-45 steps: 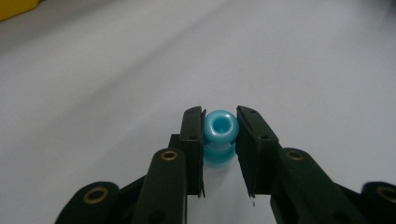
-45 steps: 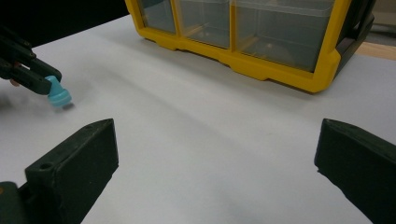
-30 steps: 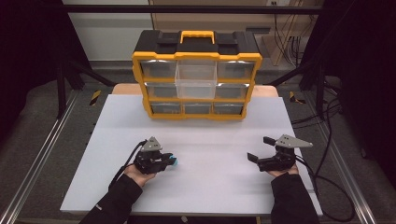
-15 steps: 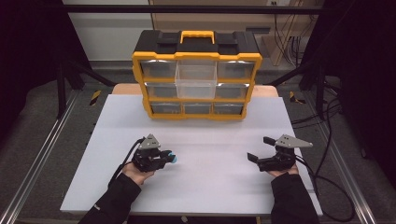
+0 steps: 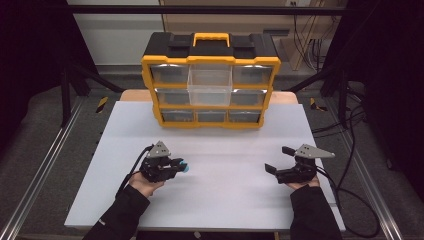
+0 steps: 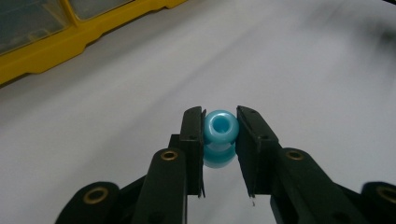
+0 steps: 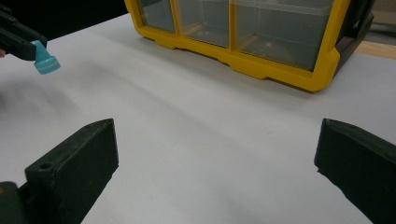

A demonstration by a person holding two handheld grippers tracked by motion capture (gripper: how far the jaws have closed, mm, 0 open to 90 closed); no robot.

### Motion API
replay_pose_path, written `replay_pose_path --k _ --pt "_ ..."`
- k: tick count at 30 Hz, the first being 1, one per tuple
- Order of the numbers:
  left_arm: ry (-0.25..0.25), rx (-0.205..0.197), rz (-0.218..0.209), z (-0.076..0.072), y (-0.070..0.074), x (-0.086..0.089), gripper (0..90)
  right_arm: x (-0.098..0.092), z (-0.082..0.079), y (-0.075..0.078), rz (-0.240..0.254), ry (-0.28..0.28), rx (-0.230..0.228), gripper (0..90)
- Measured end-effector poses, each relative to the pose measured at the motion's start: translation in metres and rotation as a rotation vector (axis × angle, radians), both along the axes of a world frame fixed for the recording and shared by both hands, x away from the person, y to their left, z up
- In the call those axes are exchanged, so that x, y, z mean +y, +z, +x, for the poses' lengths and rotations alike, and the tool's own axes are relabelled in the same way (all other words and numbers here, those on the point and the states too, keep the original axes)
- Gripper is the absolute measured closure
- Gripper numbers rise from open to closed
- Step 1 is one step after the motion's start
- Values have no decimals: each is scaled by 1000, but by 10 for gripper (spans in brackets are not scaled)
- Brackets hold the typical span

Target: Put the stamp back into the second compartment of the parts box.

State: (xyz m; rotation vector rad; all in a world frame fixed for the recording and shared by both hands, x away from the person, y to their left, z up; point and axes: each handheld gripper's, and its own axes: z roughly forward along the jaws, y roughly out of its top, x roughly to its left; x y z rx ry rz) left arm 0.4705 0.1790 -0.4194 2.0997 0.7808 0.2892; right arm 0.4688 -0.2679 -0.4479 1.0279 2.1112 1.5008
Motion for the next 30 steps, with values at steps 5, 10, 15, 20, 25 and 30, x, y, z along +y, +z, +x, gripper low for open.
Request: replay_pose_path --k 5,10,15,20,25,30 --pt "1 -7 -4 0 5 1 728 0 0 0 -3 0 1 3" --pt "1 -16 -7 0 10 2 728 0 0 0 -1 -1 0 3" --pt "4 -24 -13 1 17 4 728 0 0 0 -2 -1 0 3" --pt "4 -31 -17 0 22 6 728 0 0 0 -4 -2 0 3" --pt "6 -38 -18 0 25 8 728 0 0 0 -3 -1 1 3" --pt "7 -46 -22 1 29 10 728 0 0 0 -2 -1 0 3"
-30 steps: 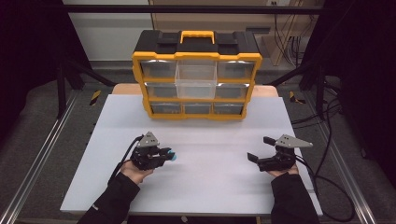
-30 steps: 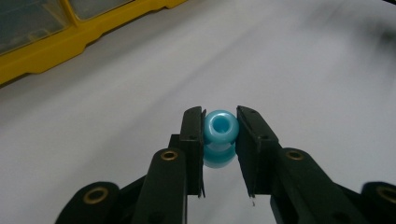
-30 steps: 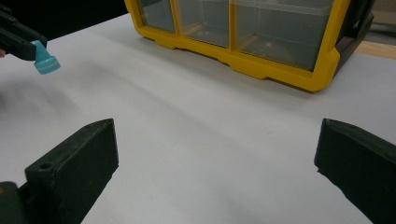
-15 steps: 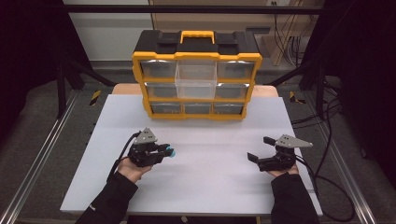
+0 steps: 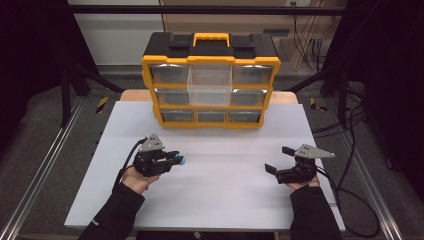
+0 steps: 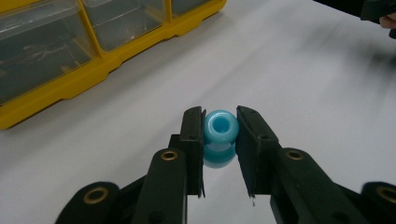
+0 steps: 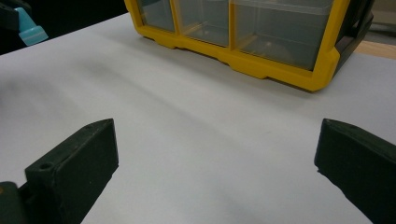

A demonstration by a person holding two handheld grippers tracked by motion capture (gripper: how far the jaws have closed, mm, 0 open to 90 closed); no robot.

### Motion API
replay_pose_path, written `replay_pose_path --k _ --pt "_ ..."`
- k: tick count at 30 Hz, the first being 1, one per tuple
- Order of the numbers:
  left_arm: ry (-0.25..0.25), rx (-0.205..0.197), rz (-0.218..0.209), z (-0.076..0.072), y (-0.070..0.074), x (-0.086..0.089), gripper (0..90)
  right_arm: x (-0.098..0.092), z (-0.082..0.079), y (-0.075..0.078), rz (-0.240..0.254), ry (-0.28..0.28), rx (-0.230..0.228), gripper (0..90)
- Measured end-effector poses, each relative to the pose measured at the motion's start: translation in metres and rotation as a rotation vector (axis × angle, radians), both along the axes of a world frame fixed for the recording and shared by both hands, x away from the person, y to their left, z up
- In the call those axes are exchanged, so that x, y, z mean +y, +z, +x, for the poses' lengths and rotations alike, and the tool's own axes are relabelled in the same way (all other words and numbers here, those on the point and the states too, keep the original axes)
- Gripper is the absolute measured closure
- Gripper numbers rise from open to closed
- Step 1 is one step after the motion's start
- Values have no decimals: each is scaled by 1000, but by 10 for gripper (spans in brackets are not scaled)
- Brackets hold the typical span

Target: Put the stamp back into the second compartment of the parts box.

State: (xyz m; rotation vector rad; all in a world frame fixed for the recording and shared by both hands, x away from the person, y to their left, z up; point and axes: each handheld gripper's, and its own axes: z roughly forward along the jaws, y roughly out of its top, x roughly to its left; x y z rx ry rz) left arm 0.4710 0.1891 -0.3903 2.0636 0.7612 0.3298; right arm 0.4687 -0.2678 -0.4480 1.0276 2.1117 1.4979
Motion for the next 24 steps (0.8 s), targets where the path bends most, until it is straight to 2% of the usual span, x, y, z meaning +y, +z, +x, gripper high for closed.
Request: replay_pose_path --k 7,16,24 --pt "0 -12 -6 0 8 2 728 0 0 0 -1 -1 -4 3" --pt "-1 -30 -35 2 21 6 728 0 0 0 -2 0 2 3" --pt "-12 -44 -33 3 29 7 728 0 0 0 -4 1 2 3"
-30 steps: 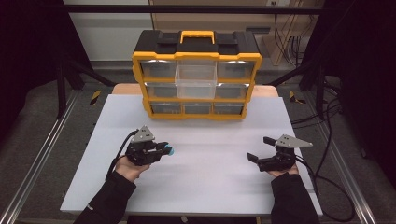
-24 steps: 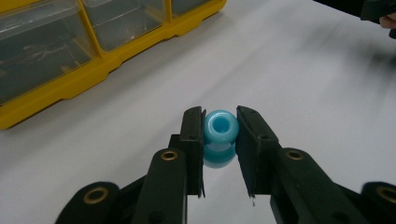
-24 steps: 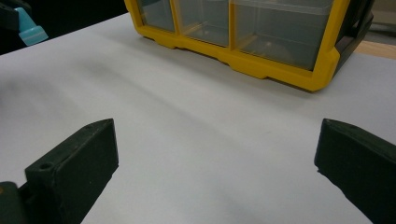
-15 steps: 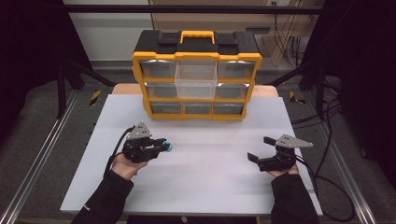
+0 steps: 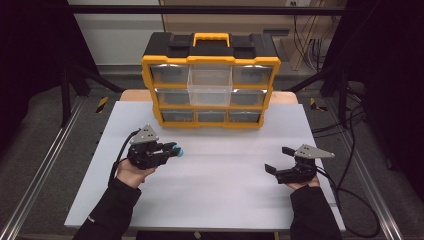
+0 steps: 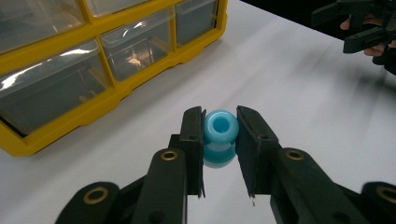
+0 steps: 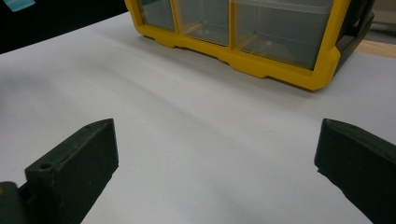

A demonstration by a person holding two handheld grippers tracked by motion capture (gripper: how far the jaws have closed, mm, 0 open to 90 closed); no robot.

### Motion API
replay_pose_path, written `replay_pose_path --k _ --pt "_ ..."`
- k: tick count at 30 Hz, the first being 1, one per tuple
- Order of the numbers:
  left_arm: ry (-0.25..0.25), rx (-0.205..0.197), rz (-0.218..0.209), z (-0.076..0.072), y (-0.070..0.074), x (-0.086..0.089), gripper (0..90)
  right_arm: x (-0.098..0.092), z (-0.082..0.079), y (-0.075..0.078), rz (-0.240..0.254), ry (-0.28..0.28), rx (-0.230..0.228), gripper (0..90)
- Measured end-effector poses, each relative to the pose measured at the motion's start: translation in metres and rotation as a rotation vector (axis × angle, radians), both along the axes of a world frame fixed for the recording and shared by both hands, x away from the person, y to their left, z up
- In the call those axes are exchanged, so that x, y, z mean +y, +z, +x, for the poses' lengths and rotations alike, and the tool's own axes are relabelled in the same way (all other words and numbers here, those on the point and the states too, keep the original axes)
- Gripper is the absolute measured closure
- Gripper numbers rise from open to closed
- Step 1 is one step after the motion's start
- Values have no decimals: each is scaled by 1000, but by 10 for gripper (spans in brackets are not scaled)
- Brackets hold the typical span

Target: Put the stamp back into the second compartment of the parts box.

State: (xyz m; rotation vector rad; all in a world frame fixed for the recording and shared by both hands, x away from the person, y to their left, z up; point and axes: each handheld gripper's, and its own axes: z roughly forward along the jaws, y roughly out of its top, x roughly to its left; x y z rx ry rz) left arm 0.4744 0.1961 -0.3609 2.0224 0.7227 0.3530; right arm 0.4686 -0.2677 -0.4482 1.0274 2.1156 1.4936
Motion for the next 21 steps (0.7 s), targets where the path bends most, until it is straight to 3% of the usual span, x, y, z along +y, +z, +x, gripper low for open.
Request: replay_pose_path --k 21 --pt "-22 -52 9 2 41 -6 728 0 0 0 2 -1 -3 3"
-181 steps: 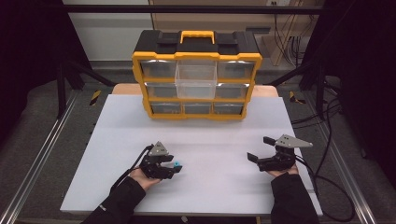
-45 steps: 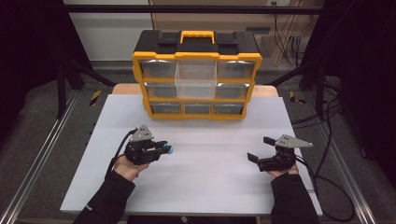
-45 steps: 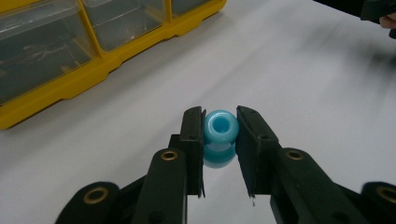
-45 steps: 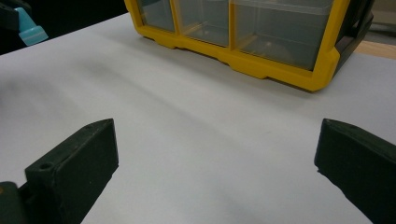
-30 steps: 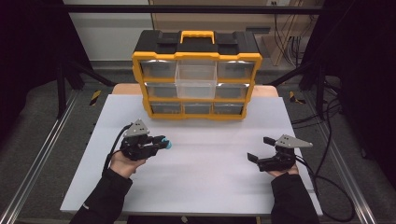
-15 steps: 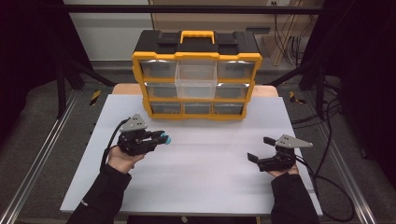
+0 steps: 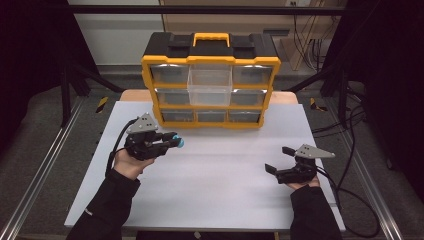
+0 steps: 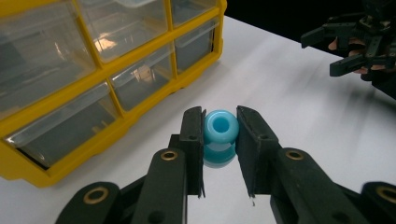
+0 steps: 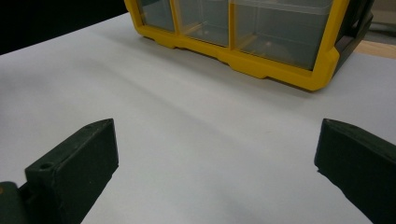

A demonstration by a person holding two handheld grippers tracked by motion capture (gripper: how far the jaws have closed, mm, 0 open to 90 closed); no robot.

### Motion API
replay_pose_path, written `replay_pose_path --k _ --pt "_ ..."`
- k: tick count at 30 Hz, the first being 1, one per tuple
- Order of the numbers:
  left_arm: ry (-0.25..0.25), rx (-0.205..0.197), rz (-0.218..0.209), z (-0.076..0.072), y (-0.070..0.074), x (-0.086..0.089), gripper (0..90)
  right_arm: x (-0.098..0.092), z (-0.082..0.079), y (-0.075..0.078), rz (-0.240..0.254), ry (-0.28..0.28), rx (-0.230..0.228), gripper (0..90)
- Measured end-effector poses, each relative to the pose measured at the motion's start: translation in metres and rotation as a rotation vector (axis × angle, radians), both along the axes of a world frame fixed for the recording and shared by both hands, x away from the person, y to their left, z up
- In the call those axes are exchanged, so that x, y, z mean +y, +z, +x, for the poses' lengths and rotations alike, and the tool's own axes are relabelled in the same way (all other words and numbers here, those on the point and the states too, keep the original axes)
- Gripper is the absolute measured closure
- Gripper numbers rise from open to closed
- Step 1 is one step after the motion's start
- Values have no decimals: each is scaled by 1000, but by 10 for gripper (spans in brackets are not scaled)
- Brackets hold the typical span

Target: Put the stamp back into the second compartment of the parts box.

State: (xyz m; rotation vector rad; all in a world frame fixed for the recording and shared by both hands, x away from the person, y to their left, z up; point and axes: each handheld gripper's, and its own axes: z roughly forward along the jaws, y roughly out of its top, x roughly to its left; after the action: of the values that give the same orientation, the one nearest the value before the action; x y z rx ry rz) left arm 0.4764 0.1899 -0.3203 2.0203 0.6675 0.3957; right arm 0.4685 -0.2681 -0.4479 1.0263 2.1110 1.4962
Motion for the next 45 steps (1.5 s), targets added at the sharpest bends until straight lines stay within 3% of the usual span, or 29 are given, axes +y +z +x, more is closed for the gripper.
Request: replay_pose_path --k 45 --pt "-17 -88 -9 2 73 -6 728 0 0 0 1 0 0 3"
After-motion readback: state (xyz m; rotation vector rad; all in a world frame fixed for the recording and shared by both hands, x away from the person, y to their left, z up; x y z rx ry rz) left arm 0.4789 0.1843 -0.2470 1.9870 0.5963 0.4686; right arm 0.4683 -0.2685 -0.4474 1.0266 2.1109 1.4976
